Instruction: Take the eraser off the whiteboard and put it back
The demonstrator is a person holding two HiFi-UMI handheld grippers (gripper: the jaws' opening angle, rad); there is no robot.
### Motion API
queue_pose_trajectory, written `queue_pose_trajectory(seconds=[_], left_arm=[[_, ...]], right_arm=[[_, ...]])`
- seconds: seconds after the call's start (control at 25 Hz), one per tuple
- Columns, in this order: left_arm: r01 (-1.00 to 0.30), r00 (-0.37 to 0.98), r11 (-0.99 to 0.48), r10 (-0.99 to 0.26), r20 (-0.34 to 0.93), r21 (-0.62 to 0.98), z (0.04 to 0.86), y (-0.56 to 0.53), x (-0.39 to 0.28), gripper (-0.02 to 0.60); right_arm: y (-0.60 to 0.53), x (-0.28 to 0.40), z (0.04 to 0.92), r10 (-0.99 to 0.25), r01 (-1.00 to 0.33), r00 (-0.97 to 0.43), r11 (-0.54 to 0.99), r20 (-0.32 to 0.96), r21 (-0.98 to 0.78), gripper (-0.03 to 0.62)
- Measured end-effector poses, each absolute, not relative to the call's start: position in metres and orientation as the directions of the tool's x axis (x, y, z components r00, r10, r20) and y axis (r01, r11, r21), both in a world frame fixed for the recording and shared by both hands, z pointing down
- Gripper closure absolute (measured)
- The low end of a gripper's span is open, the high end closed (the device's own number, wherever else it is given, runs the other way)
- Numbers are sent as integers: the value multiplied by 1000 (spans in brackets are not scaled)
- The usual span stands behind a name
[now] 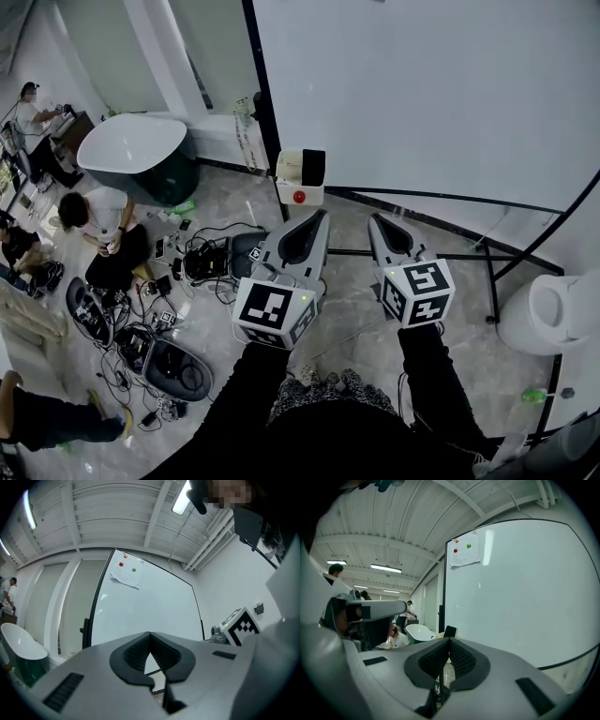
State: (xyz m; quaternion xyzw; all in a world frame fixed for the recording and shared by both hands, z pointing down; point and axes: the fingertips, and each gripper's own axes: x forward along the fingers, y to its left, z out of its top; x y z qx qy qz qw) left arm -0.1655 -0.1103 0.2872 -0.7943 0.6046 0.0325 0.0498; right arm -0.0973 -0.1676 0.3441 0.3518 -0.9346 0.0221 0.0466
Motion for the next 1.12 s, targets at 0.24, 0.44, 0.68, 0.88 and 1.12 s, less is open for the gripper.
queue_pose_trajectory(seconds=[0.24,0.44,0.68,0.88,1.12], left_arm=[[-966,259,-256,-959,-114,-46,286,-110,-156,575],[-967,256,-254,-961,-107,-38,290,-108,-153,575],[-968,250,-247,-963,-101,-39,291,-103,-151,575],[-970,242,-239,-966,-92,-39,296,-102,-151,575],[-969,245,-243,-966,-83,-38,297,-103,-148,575]], right_arm=[[-160,-88,342,-663,-666,-743,746,96,-2,583],[-154,-85,338,-658,-660,-748,751,87,1,585],[-149,-83,334,-653,-653,-753,757,82,26,586],[-150,-79,338,-662,-663,-744,748,93,29,586],[-152,-81,341,-651,-652,-752,758,101,32,586]])
